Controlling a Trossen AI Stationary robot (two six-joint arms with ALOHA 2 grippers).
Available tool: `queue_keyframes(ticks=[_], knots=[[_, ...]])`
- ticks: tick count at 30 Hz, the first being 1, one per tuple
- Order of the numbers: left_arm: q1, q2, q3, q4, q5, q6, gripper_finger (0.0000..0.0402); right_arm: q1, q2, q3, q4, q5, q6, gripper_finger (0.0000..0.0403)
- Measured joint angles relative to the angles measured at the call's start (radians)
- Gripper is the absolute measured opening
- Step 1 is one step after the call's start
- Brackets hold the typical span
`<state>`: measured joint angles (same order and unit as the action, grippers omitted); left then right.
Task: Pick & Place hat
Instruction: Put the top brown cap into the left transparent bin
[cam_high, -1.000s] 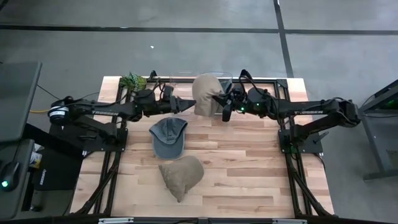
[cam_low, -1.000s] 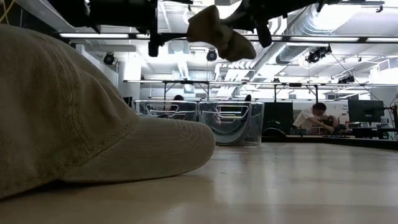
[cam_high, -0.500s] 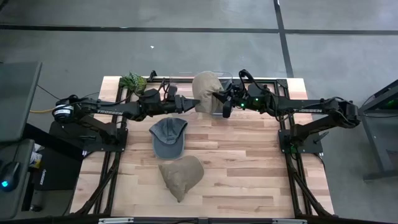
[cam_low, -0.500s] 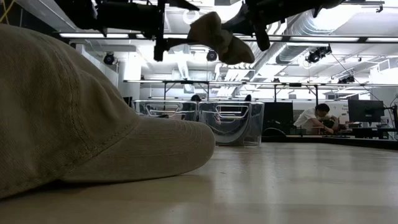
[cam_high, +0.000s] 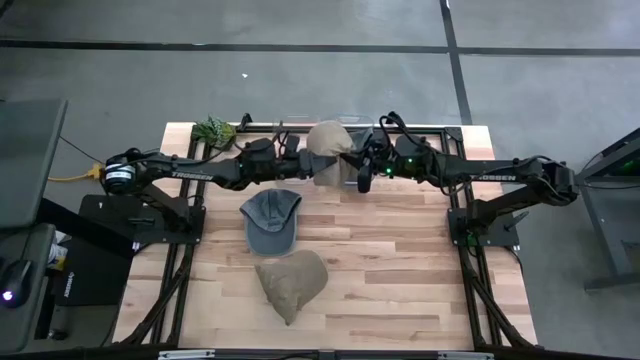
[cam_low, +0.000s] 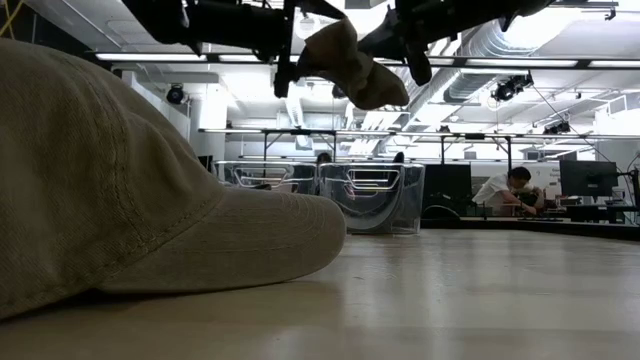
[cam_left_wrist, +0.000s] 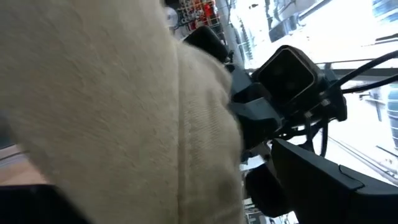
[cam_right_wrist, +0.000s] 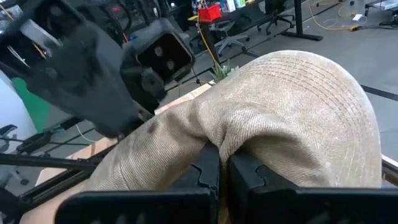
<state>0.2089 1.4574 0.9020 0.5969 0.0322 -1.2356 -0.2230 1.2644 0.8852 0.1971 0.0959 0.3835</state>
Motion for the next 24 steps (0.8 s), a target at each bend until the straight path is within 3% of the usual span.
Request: queue_keyframes(ticks=[6,10,15,21,24], knots=[[0.0,0.001,0.002,-0.01,-0.024,0.0,0.0306,0.0,0.0,0.0,-0.024,-0.018,-0.004,0.0],[0.001,0.001,0.002,-0.01,-0.025,-0.009,0.027,0.0,0.0,0.0,-0.023,-0.023,-0.008,0.0],[0.001,0.001,0.001,-0.035,-0.039,-0.052,0.0184,0.0,0.0,0.0,-0.023,-0.038,-0.012,0.0],[0.001,0.001,0.001,-0.066,-0.049,-0.052,0.0032,0.0,0.001,0.0,-0.025,-0.044,-0.026,0.0],[0.001,0.001,0.001,-0.065,-0.048,-0.052,0.0012,0.0,0.001,0.0,-0.028,-0.046,-0.026,0.0]])
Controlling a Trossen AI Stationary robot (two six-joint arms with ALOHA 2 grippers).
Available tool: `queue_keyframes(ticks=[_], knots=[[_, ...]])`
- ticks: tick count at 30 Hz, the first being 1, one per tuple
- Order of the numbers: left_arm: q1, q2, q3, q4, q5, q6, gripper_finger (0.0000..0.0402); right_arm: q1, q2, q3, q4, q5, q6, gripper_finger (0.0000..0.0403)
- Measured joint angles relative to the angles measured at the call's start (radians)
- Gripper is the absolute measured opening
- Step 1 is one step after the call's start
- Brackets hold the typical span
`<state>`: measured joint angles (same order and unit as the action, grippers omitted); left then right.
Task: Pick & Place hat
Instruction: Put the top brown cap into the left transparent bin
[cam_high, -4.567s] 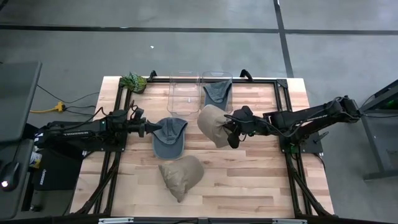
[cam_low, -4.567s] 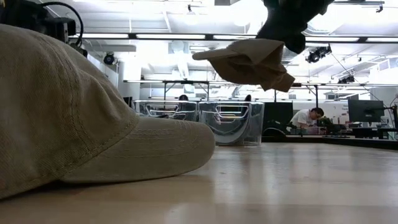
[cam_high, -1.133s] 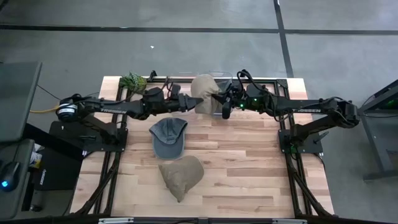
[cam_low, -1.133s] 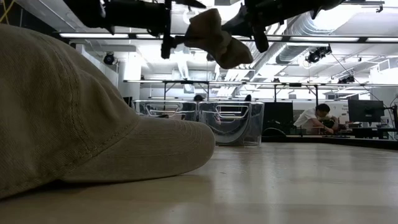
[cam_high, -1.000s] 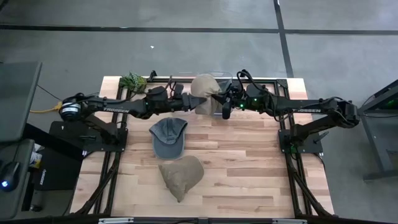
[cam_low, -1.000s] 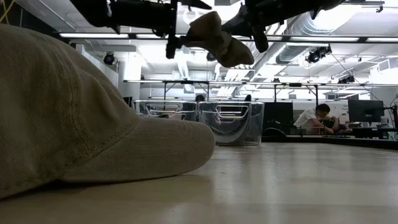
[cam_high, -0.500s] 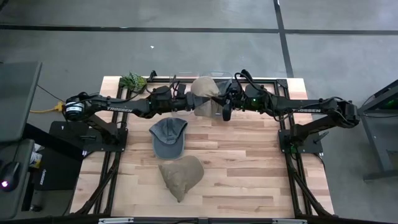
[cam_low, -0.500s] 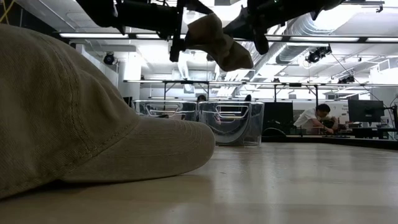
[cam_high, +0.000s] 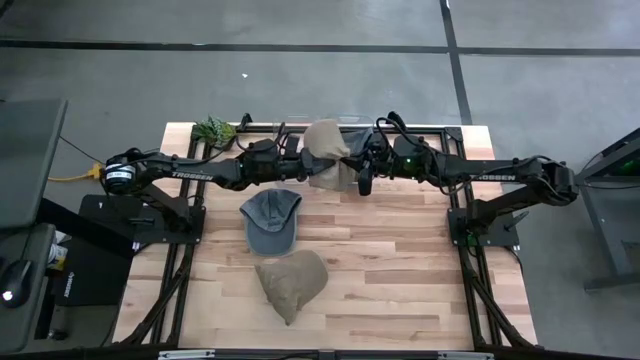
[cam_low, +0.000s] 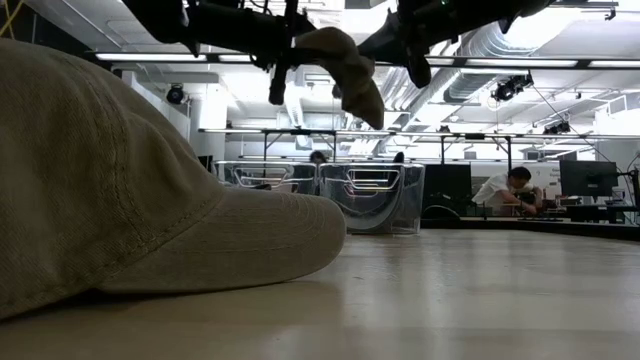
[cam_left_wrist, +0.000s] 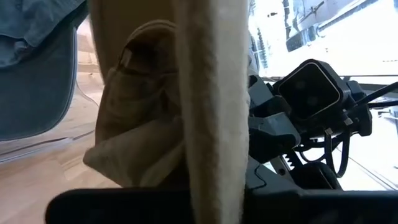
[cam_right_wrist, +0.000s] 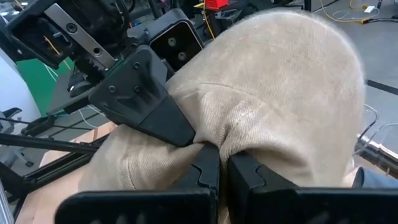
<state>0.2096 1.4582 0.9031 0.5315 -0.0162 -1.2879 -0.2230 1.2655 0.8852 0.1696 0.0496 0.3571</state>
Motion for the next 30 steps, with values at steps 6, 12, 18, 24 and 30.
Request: queue_keyframes(ticks=[6,12,18,24,30], knots=[[0.0,0.0,0.0,-0.005,0.001,0.003,0.0002,0.0,0.0,0.0,-0.017,-0.001,-0.019,0.0001],[0.0,0.0,0.0,-0.004,0.0,0.011,0.0001,0.001,-0.003,0.0,-0.025,-0.004,-0.033,0.0032],[0.0,0.0,0.0,-0.005,-0.002,0.019,0.0,-0.013,-0.048,0.0,-0.073,-0.033,-0.027,0.0104],[0.008,-0.017,0.0,-0.016,0.001,0.092,0.0,-0.045,-0.14,0.0,-0.182,-0.065,-0.05,0.0169],[0.06,-0.064,-0.001,-0.05,0.069,0.166,0.0,-0.047,-0.245,0.0,-0.286,-0.049,-0.095,0.0185]])
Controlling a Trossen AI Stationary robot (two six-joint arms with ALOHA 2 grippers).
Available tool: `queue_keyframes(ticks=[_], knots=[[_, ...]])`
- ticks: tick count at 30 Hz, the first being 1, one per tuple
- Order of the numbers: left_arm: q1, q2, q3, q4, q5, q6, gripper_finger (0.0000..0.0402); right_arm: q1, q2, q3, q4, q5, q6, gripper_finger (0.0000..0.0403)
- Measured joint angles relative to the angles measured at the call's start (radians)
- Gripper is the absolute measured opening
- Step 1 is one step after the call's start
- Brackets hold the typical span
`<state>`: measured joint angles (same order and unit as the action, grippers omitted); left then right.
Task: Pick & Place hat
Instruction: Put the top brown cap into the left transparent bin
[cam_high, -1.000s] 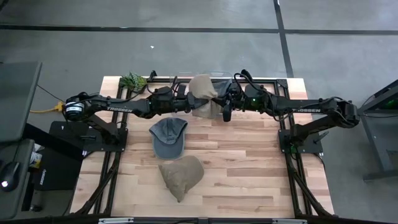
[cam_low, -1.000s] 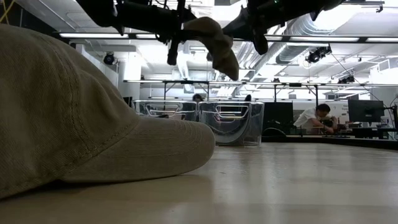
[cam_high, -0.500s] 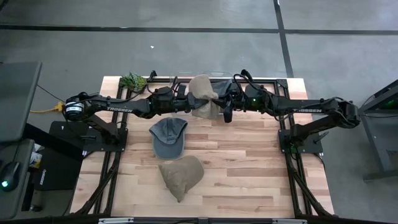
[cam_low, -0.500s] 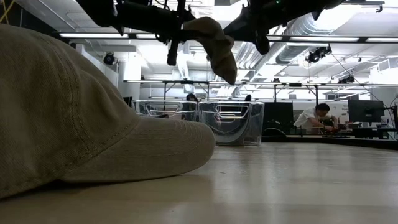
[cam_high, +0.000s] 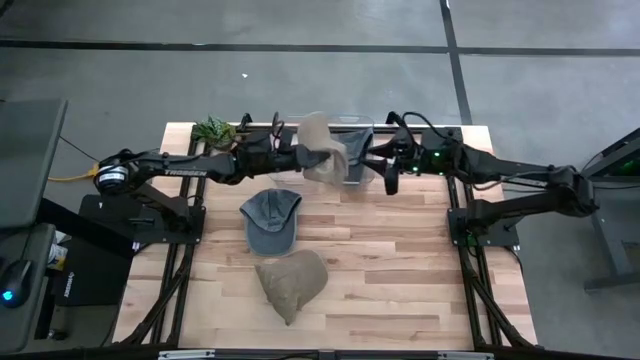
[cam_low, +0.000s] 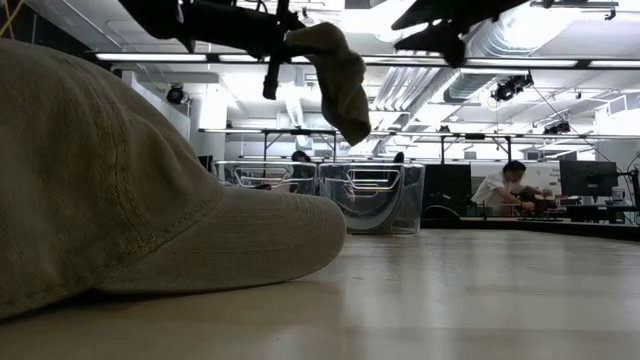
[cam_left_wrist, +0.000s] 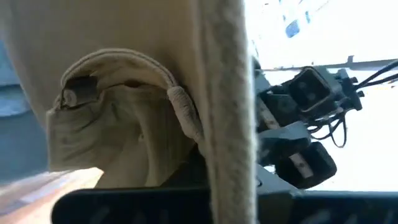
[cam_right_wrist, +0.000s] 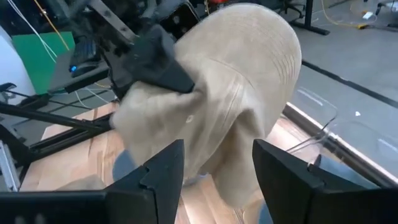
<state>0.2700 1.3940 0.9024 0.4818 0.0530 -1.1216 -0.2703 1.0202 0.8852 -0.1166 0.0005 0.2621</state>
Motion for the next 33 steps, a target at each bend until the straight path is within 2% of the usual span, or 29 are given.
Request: queue_keyframes(ticks=[7,14,17,20,24,28,33], knots=[[0.038,-0.056,0.0,-0.102,0.099,0.195,0.0,0.0,-0.085,0.0,-0.09,0.011,0.023,0.0186],[0.038,-0.119,0.0,-0.273,0.124,0.505,0.0,0.0,-0.08,0.0,-0.105,-0.01,-0.019,0.0187],[0.038,-0.136,0.0,-0.296,0.141,0.618,0.0,-0.006,-0.072,0.0,-0.105,-0.06,-0.012,0.0188],[0.038,-0.136,0.0,-0.311,0.161,0.752,0.0,-0.02,-0.056,0.0,-0.087,-0.135,0.029,0.0189],[0.032,-0.137,0.0,-0.314,0.181,0.927,0.0,-0.046,-0.031,0.0,-0.045,-0.133,0.15,0.0189],[-0.006,-0.136,0.02,-0.406,0.128,1.088,0.0,-0.09,-0.015,0.0,0.012,-0.154,0.243,0.0189],[-0.079,-0.121,0.152,-0.7,-0.059,1.364,0.0,-0.127,-0.011,0.0,0.065,-0.225,0.238,0.0189]])
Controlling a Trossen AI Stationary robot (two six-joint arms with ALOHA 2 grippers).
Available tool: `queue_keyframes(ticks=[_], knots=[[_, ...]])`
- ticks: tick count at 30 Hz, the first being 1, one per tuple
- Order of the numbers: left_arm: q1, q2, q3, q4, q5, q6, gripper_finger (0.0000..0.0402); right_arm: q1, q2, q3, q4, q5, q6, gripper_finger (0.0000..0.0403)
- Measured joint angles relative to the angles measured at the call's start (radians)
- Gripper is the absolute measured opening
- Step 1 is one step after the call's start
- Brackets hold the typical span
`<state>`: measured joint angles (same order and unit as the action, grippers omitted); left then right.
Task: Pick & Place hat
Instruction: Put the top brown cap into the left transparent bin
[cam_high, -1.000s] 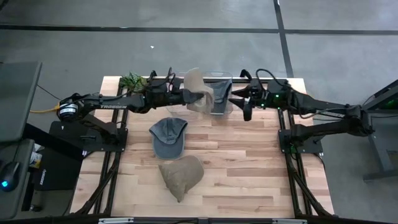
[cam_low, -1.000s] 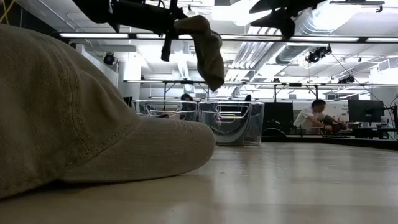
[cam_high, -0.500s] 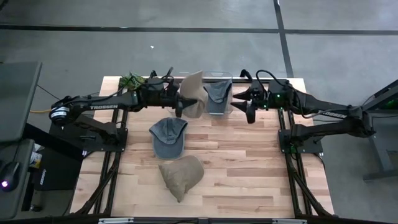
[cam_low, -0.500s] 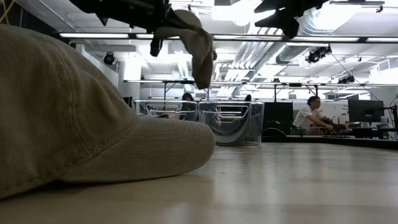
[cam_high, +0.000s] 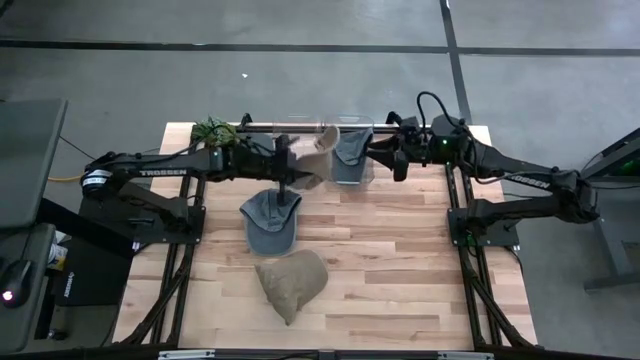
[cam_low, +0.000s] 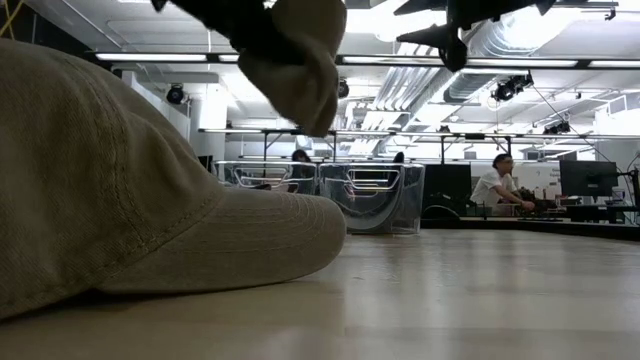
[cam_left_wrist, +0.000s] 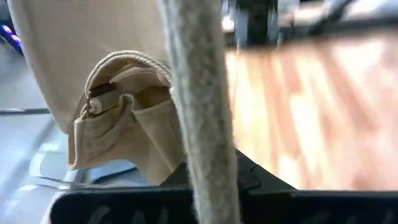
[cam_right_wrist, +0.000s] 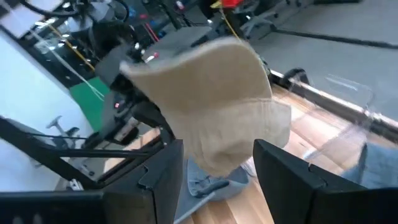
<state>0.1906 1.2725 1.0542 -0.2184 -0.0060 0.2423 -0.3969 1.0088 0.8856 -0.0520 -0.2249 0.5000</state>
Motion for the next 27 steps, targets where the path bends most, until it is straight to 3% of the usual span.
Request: queue_keyframes(ticks=[6,11,16,27], knots=[[-0.053,0.022,0.104,-0.185,-0.164,0.248,0.0,-0.015,0.0,0.008,0.011,-0.051,-0.115,0.0189],[-0.09,0.023,0.116,-0.243,-0.357,0.473,0.0,-0.002,0.0,0.053,-0.062,-0.015,-0.22,0.0189],[-0.127,0.023,0.114,-0.262,-0.568,0.733,0.0,-0.038,0.015,0.101,-0.127,0.108,0.002,0.0189],[-0.166,0.034,0.113,-0.248,-0.705,1.029,0.0,-0.05,0.206,0.293,-0.27,0.01,0.178,0.0189]])
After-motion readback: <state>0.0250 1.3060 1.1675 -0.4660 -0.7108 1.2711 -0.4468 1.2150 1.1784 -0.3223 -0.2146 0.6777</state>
